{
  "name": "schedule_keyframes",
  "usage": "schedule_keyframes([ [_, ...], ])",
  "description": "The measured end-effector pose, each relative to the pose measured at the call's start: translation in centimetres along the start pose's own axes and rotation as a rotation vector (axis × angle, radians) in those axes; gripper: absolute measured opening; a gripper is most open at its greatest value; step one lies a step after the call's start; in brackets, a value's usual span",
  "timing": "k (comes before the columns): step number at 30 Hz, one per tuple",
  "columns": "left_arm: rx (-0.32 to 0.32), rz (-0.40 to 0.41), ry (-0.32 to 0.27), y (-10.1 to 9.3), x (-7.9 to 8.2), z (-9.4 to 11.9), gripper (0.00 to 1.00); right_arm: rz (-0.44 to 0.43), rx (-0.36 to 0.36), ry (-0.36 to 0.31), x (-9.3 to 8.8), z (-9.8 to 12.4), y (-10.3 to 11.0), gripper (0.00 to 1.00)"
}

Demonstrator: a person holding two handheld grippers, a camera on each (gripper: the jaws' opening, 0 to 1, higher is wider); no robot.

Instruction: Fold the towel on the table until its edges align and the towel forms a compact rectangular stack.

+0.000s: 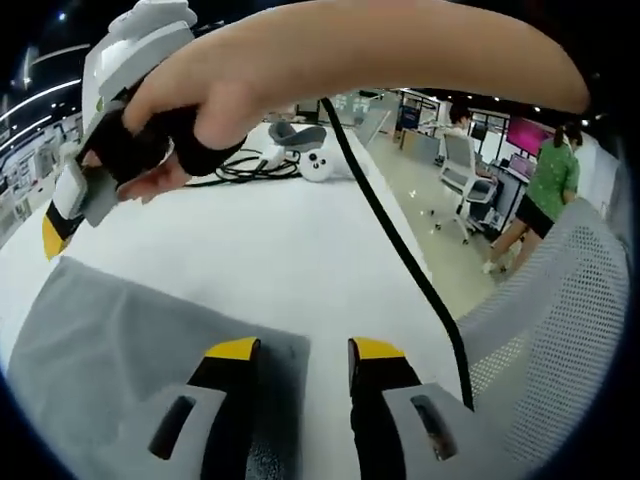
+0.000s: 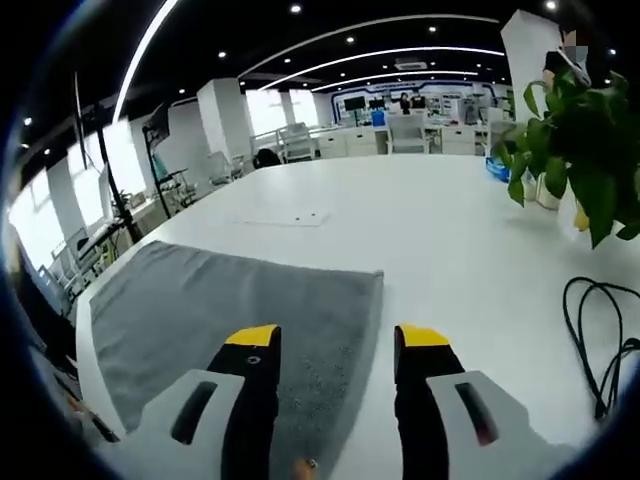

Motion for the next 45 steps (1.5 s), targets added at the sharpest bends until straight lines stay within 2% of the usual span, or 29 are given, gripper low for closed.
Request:
schedule_keyframes([
  [5,0.002,-0.006,0.014,0.1,-0.5,-0.4,0.32,-0.021,-0.010,-0.008,-0.1,-1.1,-0.5,0.43],
  [9,0.008,-0.033,0.004,0.3,-0.3,-0.5,0.27,-0.018,-0.014,0.000,-0.3,-1.9,-0.9,0.42],
  [11,0.023,-0.096,0.001,0.6,-0.3,-0.6,0.23,-0.016,-0.019,0.003,-0.5,-2.3,-1.1,0.42],
  [13,0.029,-0.123,0.003,0.7,-0.3,-0.6,0.20,-0.019,-0.027,0.006,-0.6,-2.6,-1.3,0.40],
  [15,0.029,-0.114,0.001,0.7,-0.2,-0.6,0.20,-0.024,-0.034,0.012,-0.7,-3.0,-1.6,0.40],
  [18,0.042,-0.104,-0.007,0.8,-0.1,-0.7,0.18,0.015,-0.045,0.027,-0.6,-3.4,-1.6,0.40],
  [25,0.051,-0.101,-0.017,0.8,-0.1,-0.8,0.16,0.013,-0.054,0.040,-0.5,-5.1,-1.6,0.37],
  [29,0.064,-0.110,-0.020,1.0,-0.1,-0.7,0.08,0.010,-0.086,0.074,-0.9,-5.9,-2.2,0.33],
  [40,0.065,-0.107,-0.028,1.0,-0.1,-0.8,0.06,0.002,-0.081,0.091,-1.4,-7.1,-2.3,0.31],
  [45,0.065,-0.094,-0.033,1.1,-0.1,-0.8,0.06,0.011,-0.108,0.100,-1.6,-7.6,-3.1,0.27],
])
Point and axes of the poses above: the point that each gripper's makers call its tool centre point, and the gripper's own axes: z roughly backward along the fingers, y roughly to its left, x roughly out of its top, the point moved 4 cm from there along z, roughly backward along the fingers, and after that the axes turned 14 degrees about z, right-handed, at the moved point
